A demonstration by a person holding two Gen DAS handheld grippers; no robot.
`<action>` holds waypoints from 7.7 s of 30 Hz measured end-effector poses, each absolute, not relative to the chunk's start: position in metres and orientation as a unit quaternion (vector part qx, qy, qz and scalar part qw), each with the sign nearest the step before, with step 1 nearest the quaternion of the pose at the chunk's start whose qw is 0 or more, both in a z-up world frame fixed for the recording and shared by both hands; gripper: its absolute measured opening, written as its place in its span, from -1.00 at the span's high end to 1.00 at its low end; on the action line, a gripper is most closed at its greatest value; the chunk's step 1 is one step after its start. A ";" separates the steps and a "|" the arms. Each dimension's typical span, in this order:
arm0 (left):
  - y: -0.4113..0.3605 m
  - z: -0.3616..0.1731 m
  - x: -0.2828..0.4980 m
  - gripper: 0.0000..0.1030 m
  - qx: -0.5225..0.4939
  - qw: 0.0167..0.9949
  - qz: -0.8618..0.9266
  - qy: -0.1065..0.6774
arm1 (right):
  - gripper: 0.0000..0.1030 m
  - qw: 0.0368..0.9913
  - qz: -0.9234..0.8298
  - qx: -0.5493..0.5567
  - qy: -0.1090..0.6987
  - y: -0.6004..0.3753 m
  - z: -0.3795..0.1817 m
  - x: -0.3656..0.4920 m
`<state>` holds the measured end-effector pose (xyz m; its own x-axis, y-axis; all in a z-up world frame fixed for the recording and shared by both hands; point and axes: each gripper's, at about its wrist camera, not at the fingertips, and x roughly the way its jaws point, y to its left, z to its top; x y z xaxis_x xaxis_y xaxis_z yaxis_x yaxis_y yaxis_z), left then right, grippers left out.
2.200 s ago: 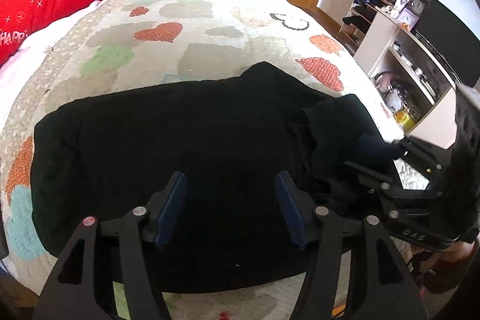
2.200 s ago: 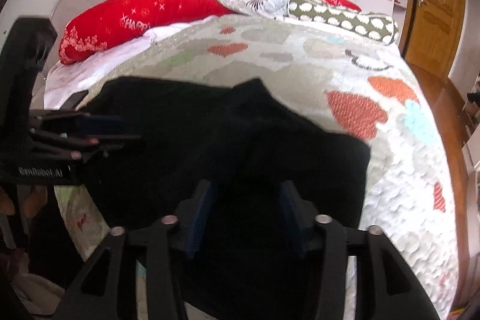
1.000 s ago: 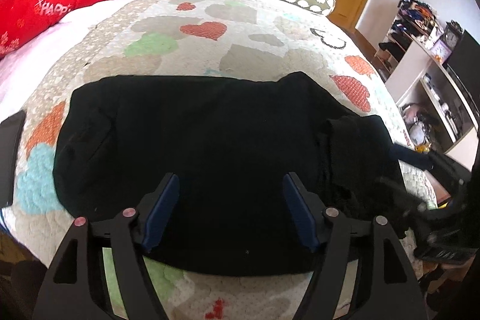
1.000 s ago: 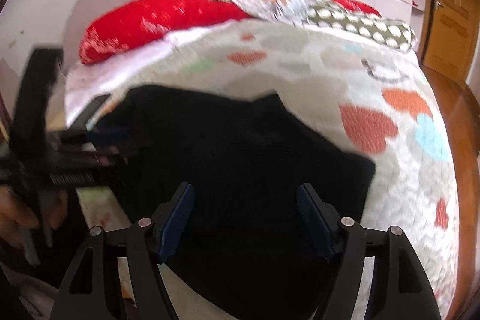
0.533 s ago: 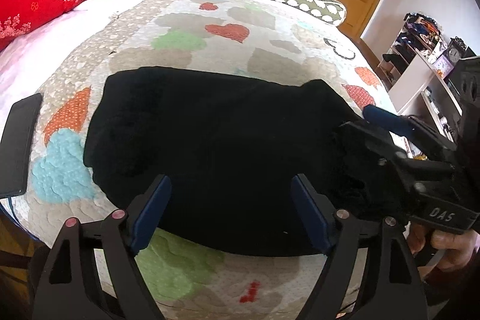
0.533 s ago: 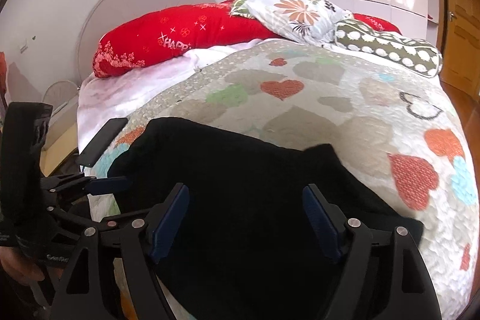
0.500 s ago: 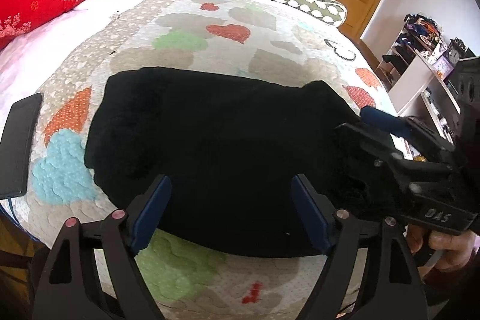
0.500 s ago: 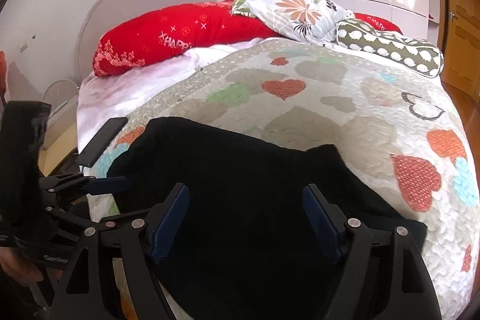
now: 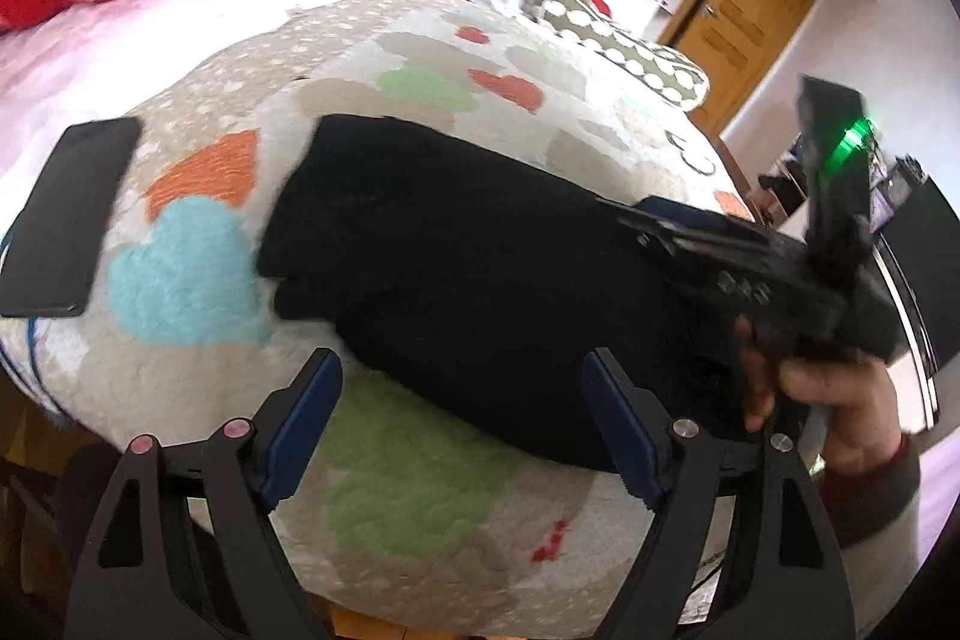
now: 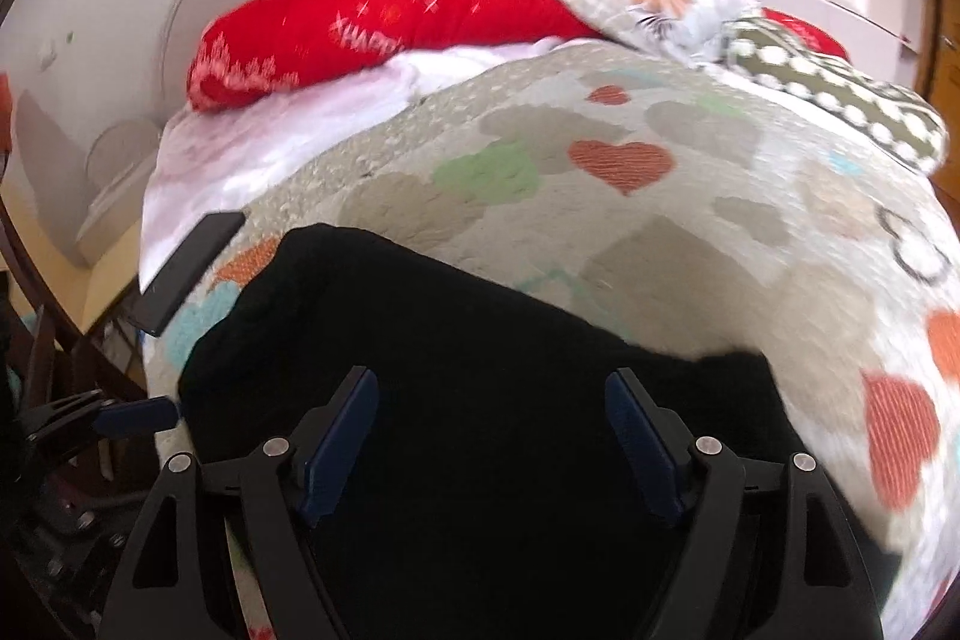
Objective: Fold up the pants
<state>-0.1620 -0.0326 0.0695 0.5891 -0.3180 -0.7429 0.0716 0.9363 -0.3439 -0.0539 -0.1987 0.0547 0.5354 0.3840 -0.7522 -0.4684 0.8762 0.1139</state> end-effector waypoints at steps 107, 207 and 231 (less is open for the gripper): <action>-0.186 0.053 -0.156 -0.54 0.006 0.852 -0.289 0.436 | 0.03 0.863 0.223 -0.029 0.452 -0.302 0.056 -0.057; -0.201 0.063 -0.152 -0.77 0.054 0.869 -0.237 0.431 | -0.32 0.902 0.044 0.136 0.407 -0.407 0.055 -0.237; -0.186 0.032 -0.093 -0.90 -0.083 0.800 -0.297 0.514 | -0.71 0.889 0.113 0.219 0.387 -0.418 0.013 -0.194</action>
